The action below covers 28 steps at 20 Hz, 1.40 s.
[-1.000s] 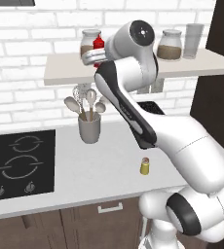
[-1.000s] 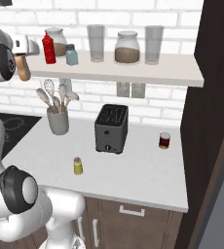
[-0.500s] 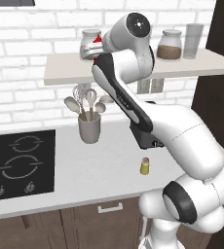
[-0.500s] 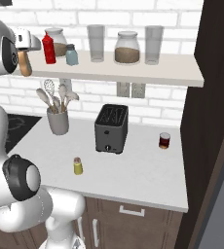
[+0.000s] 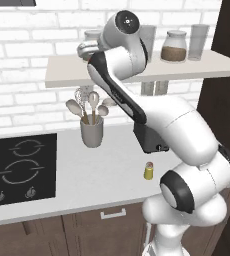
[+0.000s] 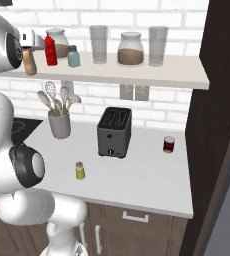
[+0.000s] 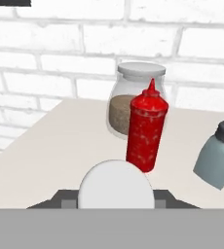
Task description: Put the shaker and condiment bottle from the counter next to their counterparts in the cabinet.
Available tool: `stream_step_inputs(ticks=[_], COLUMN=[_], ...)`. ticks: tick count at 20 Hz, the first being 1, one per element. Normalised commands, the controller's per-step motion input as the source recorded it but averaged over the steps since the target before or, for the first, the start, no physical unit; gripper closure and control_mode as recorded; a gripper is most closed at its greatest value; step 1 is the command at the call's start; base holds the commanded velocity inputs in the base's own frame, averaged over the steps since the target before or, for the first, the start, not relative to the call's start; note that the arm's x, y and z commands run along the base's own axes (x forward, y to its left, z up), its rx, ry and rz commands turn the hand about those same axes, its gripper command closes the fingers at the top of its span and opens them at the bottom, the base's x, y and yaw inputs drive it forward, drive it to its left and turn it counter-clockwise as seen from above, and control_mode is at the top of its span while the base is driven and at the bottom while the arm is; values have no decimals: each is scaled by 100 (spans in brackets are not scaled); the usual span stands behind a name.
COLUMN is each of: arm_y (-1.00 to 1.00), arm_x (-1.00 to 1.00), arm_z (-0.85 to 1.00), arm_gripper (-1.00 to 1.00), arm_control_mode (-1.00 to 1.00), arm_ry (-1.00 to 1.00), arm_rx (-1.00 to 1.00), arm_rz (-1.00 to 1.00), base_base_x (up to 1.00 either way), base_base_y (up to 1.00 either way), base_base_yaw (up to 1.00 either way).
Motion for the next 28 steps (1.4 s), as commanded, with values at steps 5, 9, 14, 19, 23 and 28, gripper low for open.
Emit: stream_step_inputs(ticks=[5, 9, 14, 19, 23, 28], arm_y=[14, 10, 7, 10, 2, 0], arm_x=[34, 44, 31, 8, 4, 0], arm_z=[0, 0, -5, -2, -4, -11], arm_gripper=[100, 100, 100, 100, 100, 100], arm_control_mode=[-100, -100, -100, -100, -100, -100], arm_ry=[4, 3, 0, 0, 0, 0], arm_rx=[7, 3, -1, 0, 0, 0], arm_rz=[0, 0, -1, -3, -5, -5], base_base_x=[0, 0, 0, 0, 0, 0], base_base_y=[0, 0, 0, 0, 0, 0], base_base_yaw=[0, 0, 0, 0, 0, 0])
